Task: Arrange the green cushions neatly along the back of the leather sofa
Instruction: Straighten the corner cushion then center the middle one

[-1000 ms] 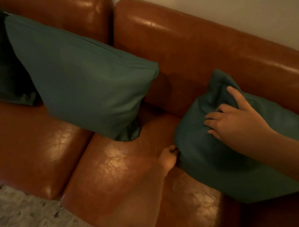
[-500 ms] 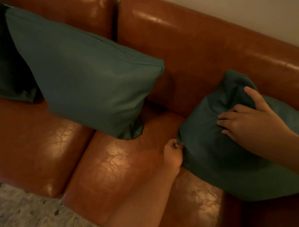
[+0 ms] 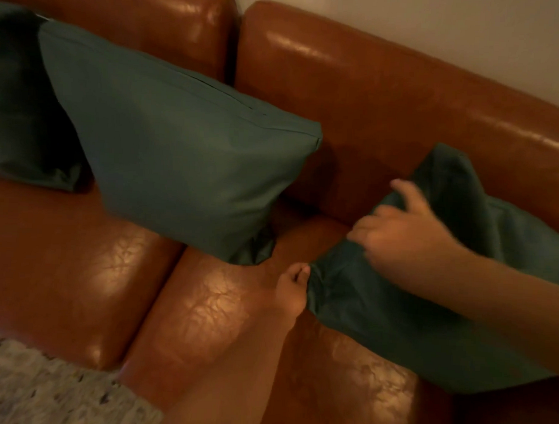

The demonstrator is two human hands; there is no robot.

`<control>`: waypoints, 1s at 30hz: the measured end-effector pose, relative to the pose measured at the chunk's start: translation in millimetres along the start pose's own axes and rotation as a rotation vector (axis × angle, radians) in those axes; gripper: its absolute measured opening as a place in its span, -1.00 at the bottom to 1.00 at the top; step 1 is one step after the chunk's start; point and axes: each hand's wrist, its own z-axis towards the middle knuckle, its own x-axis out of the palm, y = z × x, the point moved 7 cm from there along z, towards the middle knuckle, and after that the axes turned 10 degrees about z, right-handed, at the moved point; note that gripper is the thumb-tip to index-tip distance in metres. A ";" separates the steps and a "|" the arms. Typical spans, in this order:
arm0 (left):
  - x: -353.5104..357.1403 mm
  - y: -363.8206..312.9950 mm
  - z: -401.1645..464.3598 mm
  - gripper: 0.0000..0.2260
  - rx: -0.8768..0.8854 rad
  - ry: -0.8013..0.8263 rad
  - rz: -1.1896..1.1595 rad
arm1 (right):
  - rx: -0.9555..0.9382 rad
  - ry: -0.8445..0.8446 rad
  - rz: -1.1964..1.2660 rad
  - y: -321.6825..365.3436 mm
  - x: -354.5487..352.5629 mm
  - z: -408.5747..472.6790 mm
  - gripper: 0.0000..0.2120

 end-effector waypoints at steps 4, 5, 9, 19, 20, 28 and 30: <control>-5.2 -3.2 -0.7 -0.83 0.104 -0.064 0.156 | -0.085 0.442 0.023 59.9 56.5 39.9 -0.74; -9.9 0.0 0.3 -0.83 0.099 -0.098 0.153 | -0.084 0.473 0.009 60.1 65.7 43.9 -0.72; -33.0 20.4 6.8 -0.80 0.019 -0.195 0.161 | -0.077 0.386 0.114 39.0 83.3 51.4 -0.78; -64.7 16.4 -12.7 -0.64 0.309 -0.165 0.245 | 0.085 0.211 0.498 5.9 81.8 58.0 -0.82; -63.7 17.9 -16.5 -0.63 0.364 -0.112 0.312 | 0.083 0.206 0.496 5.7 81.7 57.9 -0.81; -61.8 10.1 -2.5 -0.83 0.384 -0.040 0.632 | -0.067 -0.001 0.223 17.8 78.6 57.3 -0.83; -59.4 12.3 1.8 -0.80 0.310 -0.043 0.699 | -0.080 -0.007 0.171 29.9 76.6 57.2 -0.84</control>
